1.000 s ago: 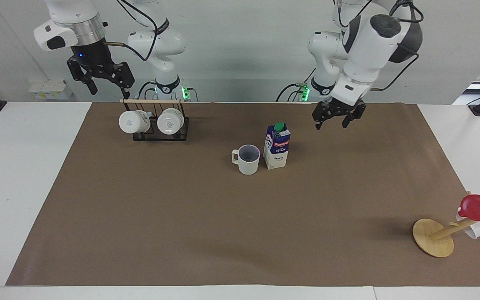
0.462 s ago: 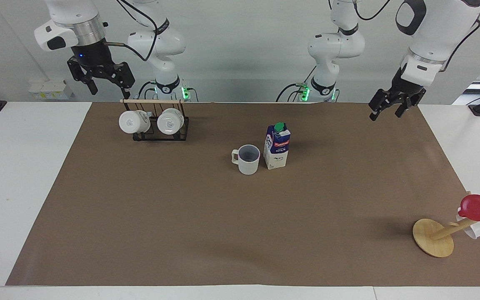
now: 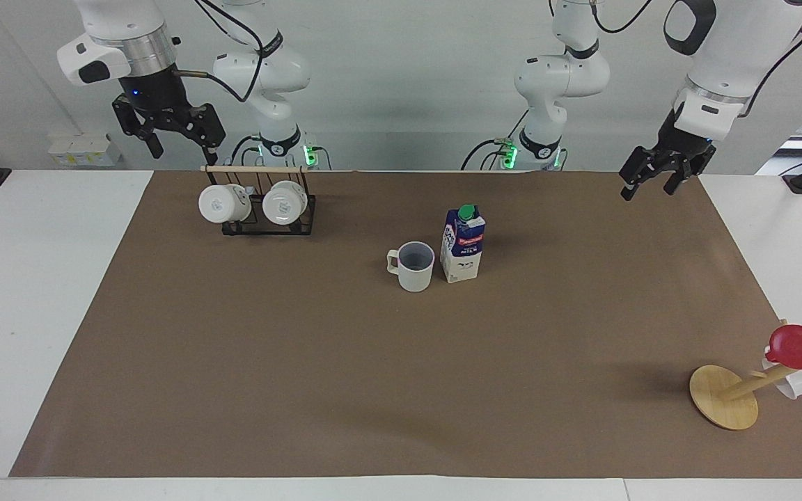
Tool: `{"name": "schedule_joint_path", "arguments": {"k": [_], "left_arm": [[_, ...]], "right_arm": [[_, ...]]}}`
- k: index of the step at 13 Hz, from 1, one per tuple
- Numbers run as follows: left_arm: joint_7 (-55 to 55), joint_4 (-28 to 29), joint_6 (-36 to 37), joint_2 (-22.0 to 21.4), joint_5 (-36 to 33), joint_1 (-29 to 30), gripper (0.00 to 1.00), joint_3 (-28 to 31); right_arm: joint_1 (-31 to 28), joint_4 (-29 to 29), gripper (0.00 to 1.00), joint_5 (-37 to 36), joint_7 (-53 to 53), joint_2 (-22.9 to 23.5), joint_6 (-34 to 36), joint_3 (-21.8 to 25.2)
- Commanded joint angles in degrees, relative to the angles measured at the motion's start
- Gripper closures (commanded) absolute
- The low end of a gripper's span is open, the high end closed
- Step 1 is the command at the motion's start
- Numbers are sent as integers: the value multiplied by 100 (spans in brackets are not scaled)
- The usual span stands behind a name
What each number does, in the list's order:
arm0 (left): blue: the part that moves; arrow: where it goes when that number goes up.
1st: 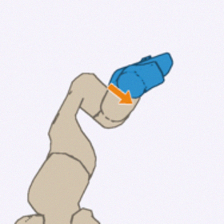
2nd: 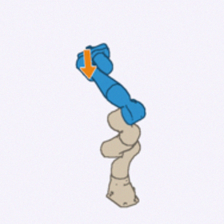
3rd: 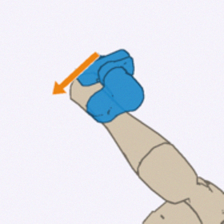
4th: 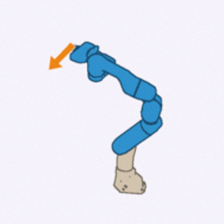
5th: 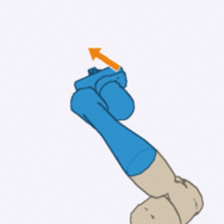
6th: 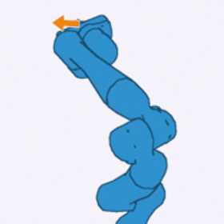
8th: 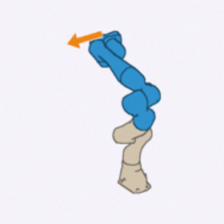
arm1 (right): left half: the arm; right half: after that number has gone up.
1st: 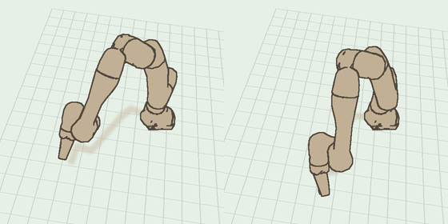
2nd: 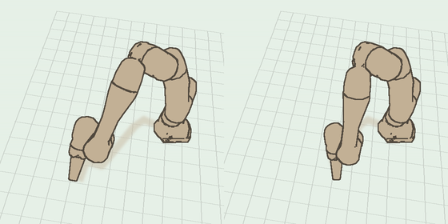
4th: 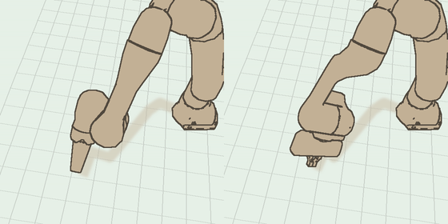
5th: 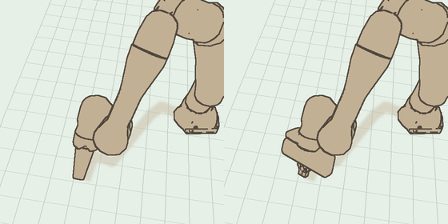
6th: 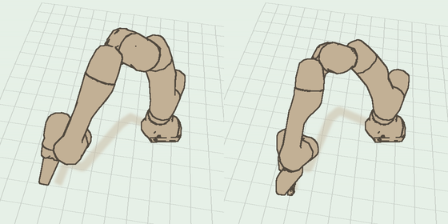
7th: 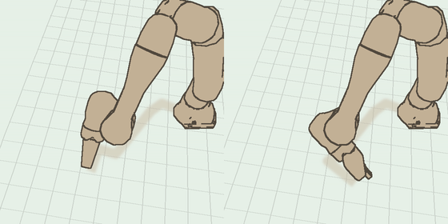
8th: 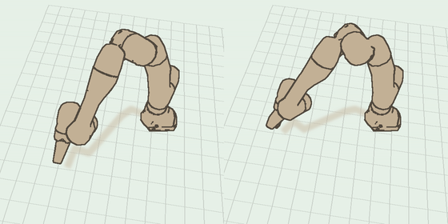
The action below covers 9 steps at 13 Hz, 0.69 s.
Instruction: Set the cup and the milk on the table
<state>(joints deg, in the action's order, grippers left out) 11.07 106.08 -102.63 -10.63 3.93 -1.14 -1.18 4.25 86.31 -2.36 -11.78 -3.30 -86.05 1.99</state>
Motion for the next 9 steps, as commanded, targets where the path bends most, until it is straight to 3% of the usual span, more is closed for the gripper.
{"name": "schedule_joint_path", "arguments": {"k": [1, 4, 7, 9], "left_arm": [[-44, -272, 182, 61, -15, 88, 0, -67], [-70, -569, 724, 131, -400, 35, 0, -111], [-79, -1325, 1437, 587, -481, 70, 0, -111], [-123, -1326, 1474, 588, -490, 52, 0, -120]], "right_arm": [[-47, 132, 0, 43, 18, -91, -140, -23], [-65, 132, 0, 43, 18, -100, -114, -23], [-65, 140, 0, 43, 18, -100, -114, -23], [-65, 140, 0, 43, 18, -100, -114, -23]]}}
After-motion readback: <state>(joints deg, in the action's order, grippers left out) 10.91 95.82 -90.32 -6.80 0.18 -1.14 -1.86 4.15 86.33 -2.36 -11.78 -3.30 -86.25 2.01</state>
